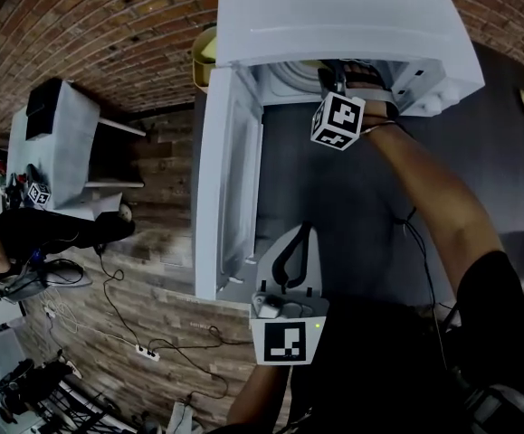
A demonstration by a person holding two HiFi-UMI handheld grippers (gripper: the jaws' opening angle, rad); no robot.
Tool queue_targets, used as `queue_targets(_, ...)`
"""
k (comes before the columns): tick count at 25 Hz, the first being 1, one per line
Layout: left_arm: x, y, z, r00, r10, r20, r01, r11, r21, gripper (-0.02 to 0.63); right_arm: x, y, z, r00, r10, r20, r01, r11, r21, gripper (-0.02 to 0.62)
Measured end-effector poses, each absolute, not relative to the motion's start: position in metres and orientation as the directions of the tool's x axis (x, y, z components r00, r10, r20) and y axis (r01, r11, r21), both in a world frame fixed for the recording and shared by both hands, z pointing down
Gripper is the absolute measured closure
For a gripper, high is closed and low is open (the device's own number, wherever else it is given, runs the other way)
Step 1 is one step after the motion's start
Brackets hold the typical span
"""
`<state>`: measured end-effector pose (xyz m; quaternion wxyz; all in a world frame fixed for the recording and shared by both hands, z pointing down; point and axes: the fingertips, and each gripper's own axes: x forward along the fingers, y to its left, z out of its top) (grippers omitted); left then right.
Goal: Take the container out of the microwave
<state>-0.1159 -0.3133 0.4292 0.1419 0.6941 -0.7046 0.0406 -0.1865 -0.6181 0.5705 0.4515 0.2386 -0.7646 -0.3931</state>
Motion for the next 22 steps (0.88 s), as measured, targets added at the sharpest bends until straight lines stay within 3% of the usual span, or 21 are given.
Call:
queue_targets(7,-0.122,-0.307,0.433,0.004,-0.961,0.277,-0.991,0.034,0.133,0.600,-0.195,-0.632,0.559,-0.486,-0.753,0.443,-0.064,0.537,0.841,0.457)
queue_targets(12,-0.120,-0.308,0.434,0.015,-0.961,0.276,-0.992,0.022,0.128,0.600,-0.197,-0.635,0.574,-0.453,-0.717,0.531,-0.011,0.600,0.800,0.452)
queue_targets(22,-0.119,-0.308,0.432,0.017,-0.963,0.268,-0.991,0.020,0.135,0.600,-0.197,-0.615,0.560,-0.505,-0.702,0.503,-0.045,0.603,0.797,0.515)
